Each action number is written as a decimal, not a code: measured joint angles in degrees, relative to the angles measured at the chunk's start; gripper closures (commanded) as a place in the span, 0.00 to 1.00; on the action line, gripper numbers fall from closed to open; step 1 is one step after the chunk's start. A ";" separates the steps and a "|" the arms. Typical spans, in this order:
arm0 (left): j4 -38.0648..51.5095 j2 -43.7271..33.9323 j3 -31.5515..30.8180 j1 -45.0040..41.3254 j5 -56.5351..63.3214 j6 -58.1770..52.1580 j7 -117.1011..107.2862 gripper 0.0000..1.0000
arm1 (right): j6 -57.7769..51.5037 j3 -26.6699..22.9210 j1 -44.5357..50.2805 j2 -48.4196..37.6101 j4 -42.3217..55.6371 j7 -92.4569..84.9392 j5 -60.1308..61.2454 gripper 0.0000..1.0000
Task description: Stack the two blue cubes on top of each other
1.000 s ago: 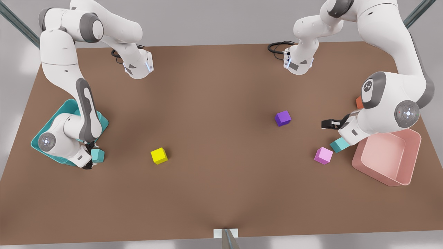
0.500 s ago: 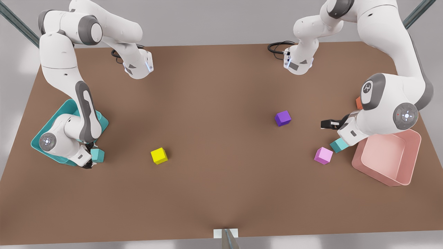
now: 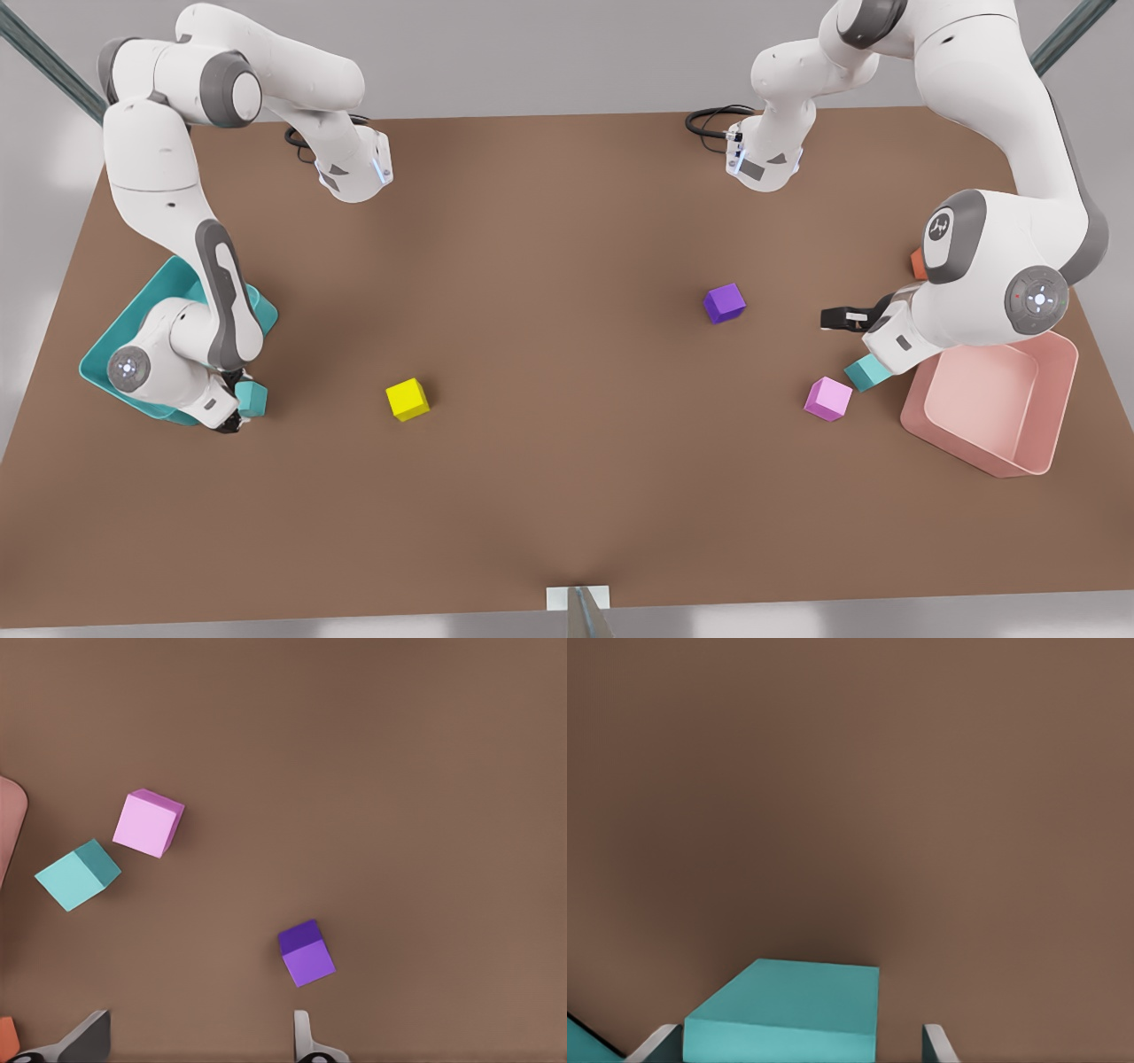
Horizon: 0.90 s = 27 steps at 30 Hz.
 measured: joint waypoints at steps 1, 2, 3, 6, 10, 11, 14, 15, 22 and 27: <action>0.00 0.00 0.00 0.00 0.00 -0.03 0.00 0.00 | 0.20 0.00 -0.02 0.15 0.02 -0.05 0.06 0.00; 0.00 0.01 0.00 0.00 0.00 -0.06 0.00 0.00 | 0.37 0.02 -0.03 0.44 0.04 -0.10 0.10 0.00; 0.00 0.01 0.00 0.00 0.00 -0.08 0.00 0.00 | 0.56 0.06 -0.03 0.68 0.08 -0.15 0.13 0.00; -0.01 0.23 0.00 -0.01 0.00 -0.13 0.00 0.00 | 1.02 0.08 0.04 1.39 0.50 -0.23 0.19 0.00; 0.00 0.74 0.00 0.00 0.00 -0.16 -0.01 0.00 | 1.39 0.14 0.05 2.37 1.26 -0.24 0.22 0.00; 0.00 0.77 0.00 -0.01 0.00 -0.17 -0.01 0.00 | 1.44 0.16 0.05 2.50 1.35 -0.22 0.22 0.00; 0.02 1.01 0.01 -0.07 0.15 -0.10 -0.02 0.00 | 1.57 0.17 0.06 3.32 1.68 -0.01 0.19 0.07; 0.05 1.21 0.11 0.01 0.29 -0.04 -0.02 0.00 | 1.60 0.18 0.06 3.58 1.78 0.08 0.18 0.14; -1.30 2.55 0.77 4.56 2.71 0.71 -0.80 0.00 | 1.26 0.51 0.09 3.48 2.30 1.03 -0.21 0.57; -24.11 -2.04 10.37 4.57 1.85 17.22 -13.12 0.00 | 0.23 1.24 0.67 2.19 2.31 1.66 0.32 0.57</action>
